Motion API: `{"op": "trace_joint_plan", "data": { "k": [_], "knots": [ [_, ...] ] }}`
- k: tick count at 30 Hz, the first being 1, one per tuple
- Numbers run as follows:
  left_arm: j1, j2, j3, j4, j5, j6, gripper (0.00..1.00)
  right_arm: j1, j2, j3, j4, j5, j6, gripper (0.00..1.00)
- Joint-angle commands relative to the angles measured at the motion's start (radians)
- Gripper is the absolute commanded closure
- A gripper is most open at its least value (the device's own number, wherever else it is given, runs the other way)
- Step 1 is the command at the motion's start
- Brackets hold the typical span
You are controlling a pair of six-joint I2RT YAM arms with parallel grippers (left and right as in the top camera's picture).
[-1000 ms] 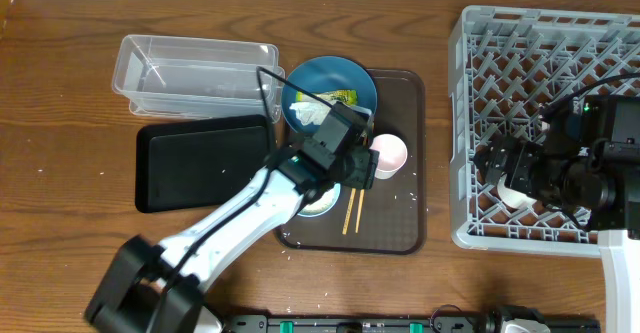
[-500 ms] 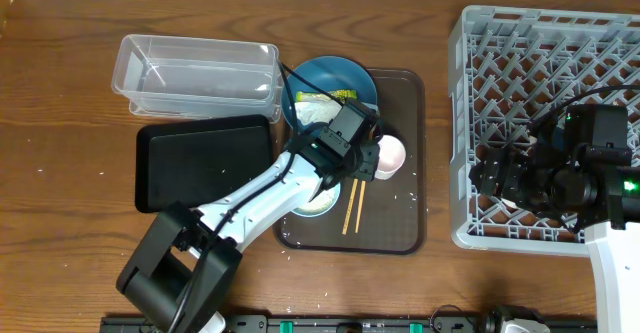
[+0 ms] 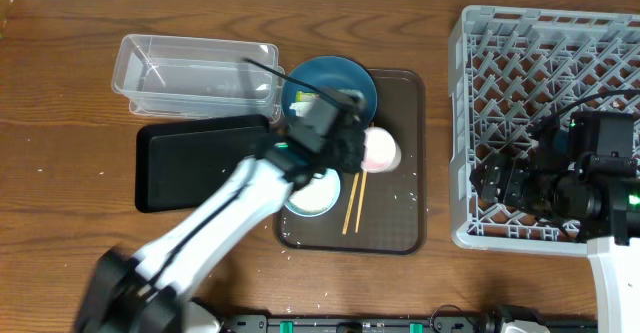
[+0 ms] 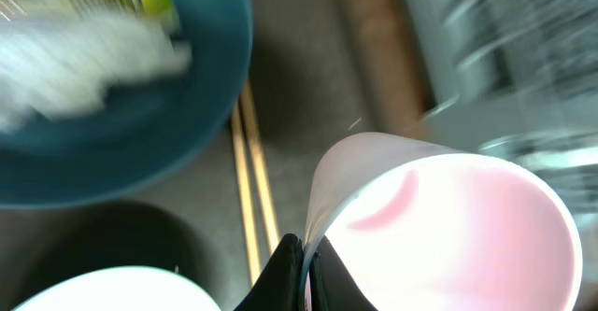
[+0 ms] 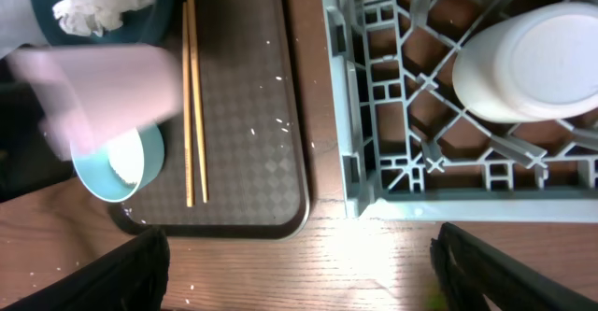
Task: Sort waste into correct bins and load items into the dishwasher rack
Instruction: 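Lift the pink cup and hand it to the right gripper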
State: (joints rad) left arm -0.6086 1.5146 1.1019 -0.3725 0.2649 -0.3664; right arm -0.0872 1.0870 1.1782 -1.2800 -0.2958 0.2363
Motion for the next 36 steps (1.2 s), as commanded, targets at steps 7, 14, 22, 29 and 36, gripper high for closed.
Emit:
{"op": "trace_joint_plan", "data": {
  "k": [7, 14, 22, 29, 36],
  "knots": [
    [0.28, -0.211, 0.021, -0.022, 0.706, -0.017, 0.94, 0.103, -0.031, -0.033, 0.103, -0.425, -0.215, 0.11],
    [0.335, -0.2, 0.019, -0.027, 1.075, -0.016, 0.94, 0.265, -0.031, -0.067, 0.296, -0.517, -0.244, 0.1],
    [0.335, -0.2, 0.019, -0.027, 1.101, -0.017, 0.94, 0.364, -0.031, -0.067, 0.402, -0.599, -0.356, 0.1],
    [0.335, -0.2, 0.019, -0.027, 1.146, -0.017, 0.94, 0.37, -0.031, -0.067, 0.533, -0.6, -0.288, 0.14],
    [0.335, -0.2, 0.019, -0.016, 1.145, -0.017, 0.94, 0.37, -0.031, -0.067, 0.572, -0.723, -0.302, 0.32]
  ]
}}
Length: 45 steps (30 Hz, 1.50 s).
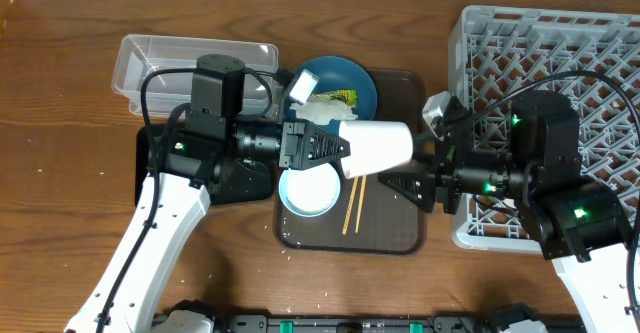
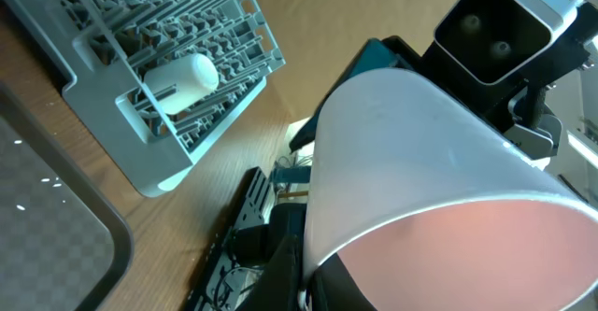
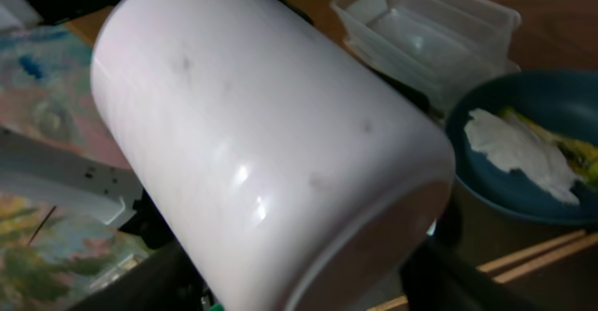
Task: Sort waste into correct bins and load items into the dishwasher rack
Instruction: 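Lift the pink cup and hand it to the right gripper, then place the pink cup upside down in the dish rack with right gripper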
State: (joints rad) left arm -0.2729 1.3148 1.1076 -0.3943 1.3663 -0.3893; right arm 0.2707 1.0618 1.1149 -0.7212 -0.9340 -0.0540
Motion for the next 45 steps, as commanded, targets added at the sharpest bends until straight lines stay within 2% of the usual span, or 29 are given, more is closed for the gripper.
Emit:
{"op": "trace_joint_plan", "data": {
  "k": [1, 3, 5, 7, 12, 16, 22, 24, 27, 30, 34, 35, 37, 39, 40, 42, 45],
  "knots": [
    [-0.001, 0.0, 0.013, 0.008, 0.043, 0.006, 0.94, 0.012, -0.005, -0.003, 0.015, -0.104, -0.023, 0.32],
    [-0.001, 0.0, 0.013, 0.014, 0.044, 0.006, 0.94, 0.012, -0.005, -0.003, 0.021, -0.136, -0.041, 0.26],
    [-0.001, 0.0, 0.013, 0.014, 0.045, 0.006, 0.94, 0.012, -0.005, -0.003, 0.028, -0.14, -0.041, 0.14],
    [-0.001, 0.0, 0.013, 0.016, 0.064, 0.006, 0.94, 0.01, -0.005, -0.003, 0.034, -0.134, -0.041, 0.1],
    [-0.001, 0.0, 0.013, 0.095, 0.207, 0.005, 0.94, -0.01, -0.005, -0.003, 0.075, -0.143, -0.04, 0.09],
    [-0.001, -0.003, 0.013, 0.101, 0.203, -0.002, 0.94, -0.008, -0.005, -0.003, 0.109, -0.233, -0.04, 0.1],
    [-0.001, -0.002, 0.013, 0.101, 0.204, -0.002, 0.94, -0.01, -0.005, -0.003, 0.167, -0.241, -0.002, 0.12],
    [-0.001, -0.002, 0.013, 0.101, 0.204, -0.002, 0.94, -0.01, -0.005, -0.003, 0.19, -0.248, 0.026, 0.14],
    [-0.001, -0.002, 0.013, 0.101, 0.204, -0.002, 0.94, -0.01, -0.005, -0.003, 0.209, -0.265, 0.045, 0.23],
    [-0.001, -0.002, 0.013, 0.101, 0.195, -0.002, 0.94, -0.009, -0.005, -0.003, 0.204, -0.276, 0.056, 0.39],
    [-0.001, -0.002, 0.013, 0.105, 0.192, -0.002, 0.94, -0.008, -0.005, -0.003, 0.202, -0.29, 0.061, 0.5],
    [-0.001, -0.002, 0.013, 0.105, 0.192, -0.002, 0.9, -0.008, -0.005, -0.003, 0.201, -0.289, 0.061, 0.51],
    [-0.001, -0.002, 0.013, 0.105, 0.189, -0.002, 0.53, -0.01, -0.006, -0.003, 0.201, -0.278, 0.061, 0.51],
    [-0.001, -0.002, 0.013, 0.105, 0.179, -0.002, 0.37, -0.019, -0.016, -0.003, 0.195, -0.221, 0.081, 0.51],
    [-0.001, -0.002, 0.013, 0.104, 0.167, -0.002, 0.25, -0.027, -0.024, -0.003, 0.188, -0.184, 0.099, 0.51],
    [-0.001, -0.002, 0.013, 0.105, 0.158, -0.002, 0.19, -0.059, -0.054, -0.003, 0.154, -0.077, 0.138, 0.51],
    [-0.001, -0.002, 0.013, 0.104, 0.158, -0.002, 0.17, -0.134, -0.111, -0.003, 0.072, 0.074, 0.183, 0.51]
  ]
}}
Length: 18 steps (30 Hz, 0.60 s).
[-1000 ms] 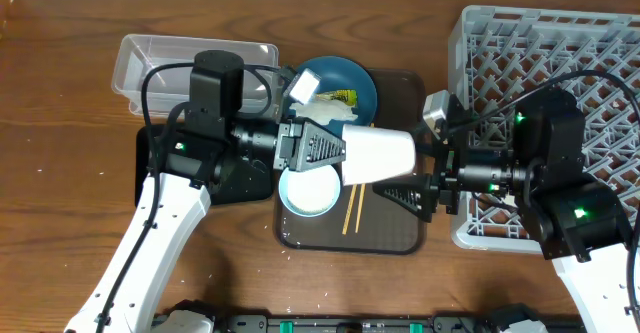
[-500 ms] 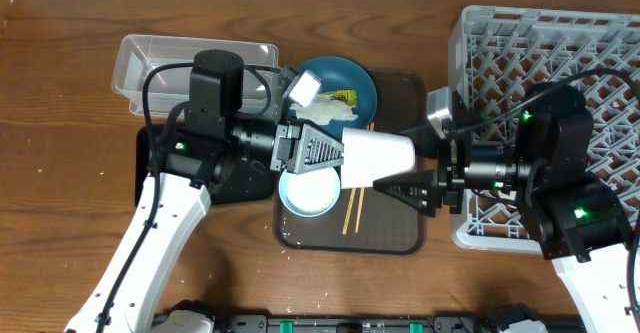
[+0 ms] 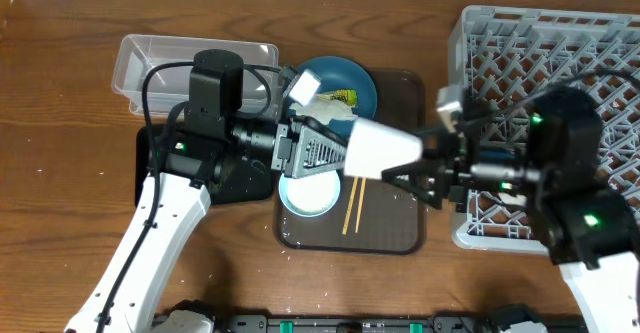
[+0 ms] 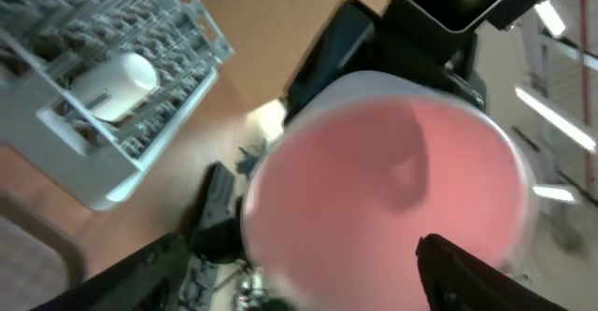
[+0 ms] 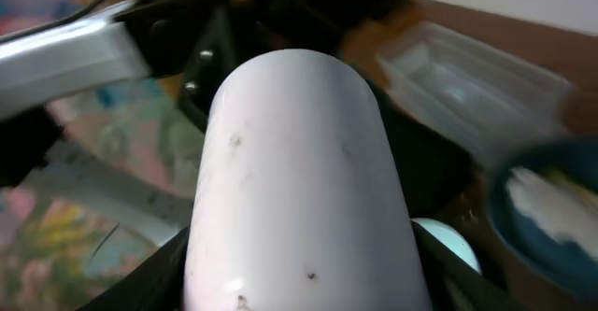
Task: Sort waste into correct bins and load items into the dishwasher rack
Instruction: 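Place the pink cup upside down in the dish rack with right gripper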
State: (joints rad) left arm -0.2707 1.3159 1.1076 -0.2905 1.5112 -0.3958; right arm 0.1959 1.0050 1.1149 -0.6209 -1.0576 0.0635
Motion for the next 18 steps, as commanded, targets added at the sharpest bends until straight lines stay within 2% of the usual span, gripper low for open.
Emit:
{"op": "trace_joint_plan", "data": {
  "k": [1, 5, 11, 14, 18],
  "knots": [
    [-0.003, -0.003, 0.013, 0.0, 0.008, 0.004, 0.16, -0.092, -0.077, -0.003, -0.063, 0.256, 0.084, 0.5],
    [-0.003, -0.003, 0.013, -0.013, -0.049, -0.007, 0.13, -0.23, -0.159, -0.003, -0.245, 0.569, 0.154, 0.48],
    [-0.003, -0.003, 0.013, -0.074, -0.177, -0.007, 0.12, -0.372, -0.172, -0.003, -0.565, 1.221, 0.372, 0.5],
    [-0.003, -0.003, 0.013, -0.111, -0.24, -0.006, 0.12, -0.419, -0.134, -0.003, -0.605, 1.337, 0.393, 0.51],
    [-0.004, -0.003, 0.013, -0.125, -0.248, -0.006, 0.11, -0.476, -0.057, -0.003, -0.582, 1.346, 0.393, 0.51]
  ]
}}
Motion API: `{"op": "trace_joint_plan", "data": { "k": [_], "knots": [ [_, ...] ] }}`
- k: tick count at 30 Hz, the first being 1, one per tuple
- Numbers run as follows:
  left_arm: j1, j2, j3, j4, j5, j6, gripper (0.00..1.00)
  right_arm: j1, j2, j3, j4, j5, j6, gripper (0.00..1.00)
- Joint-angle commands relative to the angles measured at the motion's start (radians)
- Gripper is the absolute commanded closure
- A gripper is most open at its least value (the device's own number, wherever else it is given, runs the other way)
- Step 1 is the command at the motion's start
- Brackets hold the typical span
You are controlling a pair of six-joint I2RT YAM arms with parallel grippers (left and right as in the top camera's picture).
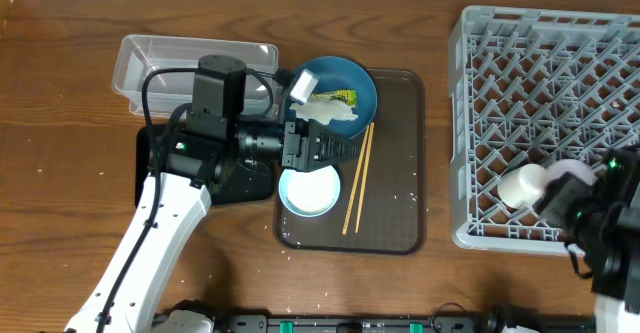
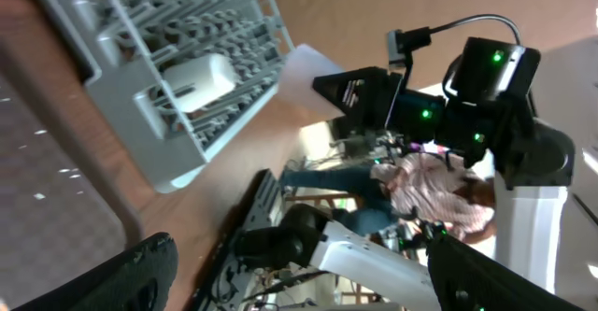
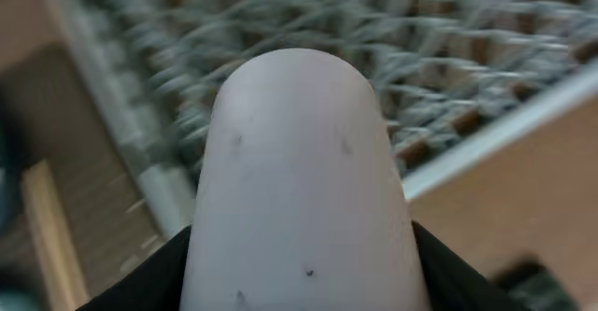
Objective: Sort waste into correct bins and load items into the dishwasher rack
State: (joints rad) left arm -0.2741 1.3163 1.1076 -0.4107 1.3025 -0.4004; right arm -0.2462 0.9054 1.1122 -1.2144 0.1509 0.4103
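Note:
The pink-lined white cup [image 1: 565,173] is in my right gripper [image 1: 572,185], which is shut on it over the front right part of the grey dishwasher rack [image 1: 560,53]. In the right wrist view the cup [image 3: 299,162] fills the frame between the fingers [image 3: 173,278], with the blurred rack behind. My left gripper [image 1: 345,148] stands open and empty above the brown tray [image 1: 395,173]. Its wrist view shows both fingers [image 2: 140,269] apart and, far off, the held cup [image 2: 304,73].
Another white cup [image 1: 520,185] lies in the rack's front row. On the tray are a blue plate [image 1: 345,78] with tissue and a wrapper, a small light-blue bowl [image 1: 310,191] and chopsticks [image 1: 357,178]. A clear bin [image 1: 190,68] and a black bin [image 1: 165,168] sit to the left.
The cup has gone from between both grippers above the tray to the rack's front right, held by my right gripper alone. My left gripper stays open above the tray.
First my left gripper was shut on the cup's rim at the tray, with the right arm by the rack. Then it held the cup sideways above the tray, the right gripper at its base. The right gripper then enclosed it, the left stood open, and now the cup is over the rack.

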Motion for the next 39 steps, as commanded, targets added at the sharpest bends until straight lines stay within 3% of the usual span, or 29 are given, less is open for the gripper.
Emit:
{"op": "trace_joint_plan", "data": {
  "k": [1, 4, 17, 23, 28, 35, 39],
  "knots": [
    [0.0, -0.003, 0.013, -0.009, -0.039, -0.002, 0.11, -0.051, 0.071, -0.001, 0.021, 0.134, 0.046, 0.51],
    [0.0, -0.003, 0.013, -0.038, -0.04, -0.001, 0.11, -0.103, 0.16, 0.003, 0.059, 0.065, 0.046, 0.46],
    [0.0, -0.003, 0.013, -0.06, -0.04, 0.032, 0.08, -0.251, 0.449, 0.014, 0.216, -0.105, 0.056, 0.46],
    [-0.009, -0.004, 0.013, -0.066, -0.064, 0.044, 0.05, -0.259, 0.511, 0.014, 0.206, -0.155, 0.057, 0.13],
    [-0.067, -0.008, 0.013, -0.142, -0.283, 0.083, 0.05, -0.27, 0.5, 0.057, 0.183, -0.214, 0.053, 0.02],
    [-0.215, -0.015, 0.013, -0.261, -0.804, 0.088, 0.05, -0.258, 0.38, 0.116, 0.171, -0.66, -0.163, 0.04],
    [-0.286, -0.015, 0.013, -0.311, -1.038, 0.089, 0.01, -0.23, 0.261, 0.116, 0.148, -0.766, -0.227, 0.04]
  ]
}}
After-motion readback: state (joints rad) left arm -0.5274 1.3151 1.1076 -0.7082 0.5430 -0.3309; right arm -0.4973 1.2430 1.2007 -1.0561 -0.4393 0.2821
